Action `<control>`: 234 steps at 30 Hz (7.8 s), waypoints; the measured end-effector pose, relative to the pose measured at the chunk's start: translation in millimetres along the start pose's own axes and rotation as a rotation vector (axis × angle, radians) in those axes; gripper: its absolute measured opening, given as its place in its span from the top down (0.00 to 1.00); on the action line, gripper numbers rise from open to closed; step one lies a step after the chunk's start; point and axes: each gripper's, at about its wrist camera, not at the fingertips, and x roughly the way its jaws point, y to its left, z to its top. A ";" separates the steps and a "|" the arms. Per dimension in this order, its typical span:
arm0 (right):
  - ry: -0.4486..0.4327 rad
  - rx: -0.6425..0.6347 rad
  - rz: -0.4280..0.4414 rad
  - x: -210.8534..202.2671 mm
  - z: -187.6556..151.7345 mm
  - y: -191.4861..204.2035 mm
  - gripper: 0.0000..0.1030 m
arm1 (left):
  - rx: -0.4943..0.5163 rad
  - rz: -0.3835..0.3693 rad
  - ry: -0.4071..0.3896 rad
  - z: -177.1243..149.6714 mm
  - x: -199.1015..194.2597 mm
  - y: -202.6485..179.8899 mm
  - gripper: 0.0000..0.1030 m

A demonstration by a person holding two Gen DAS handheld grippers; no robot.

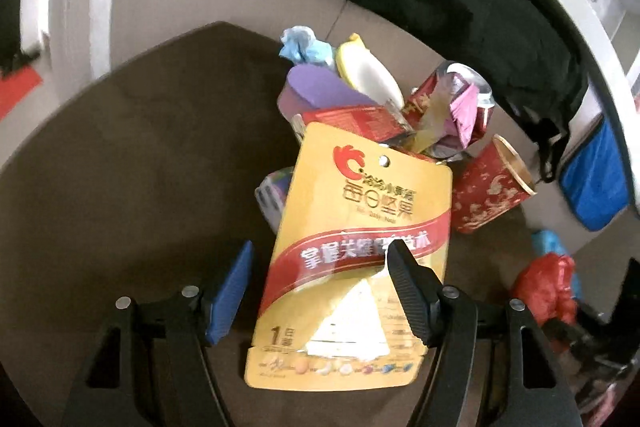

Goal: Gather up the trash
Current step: 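Carry the yellow packet and red bag over the blue-lined bin with both tools, then open both tools to drop the packet and bag into the bin, then grasp the red paper cup with the right tool while the left tool reaches the pile, then grasp the pink wrapper with the left tool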

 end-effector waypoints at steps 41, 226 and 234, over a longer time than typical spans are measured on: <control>-0.254 0.021 -0.190 -106.4 18.5 -36.8 0.41 | 0.368 -0.098 -0.293 -32.5 -63.7 -252.7 1.00; -0.098 -0.035 -0.142 19.7 50.2 -26.9 0.43 | 0.037 -0.050 -0.246 64.3 24.0 -54.1 0.44; -0.111 -0.025 -0.139 22.5 50.4 -28.5 0.43 | 0.029 0.052 -0.220 91.0 56.7 -74.4 0.33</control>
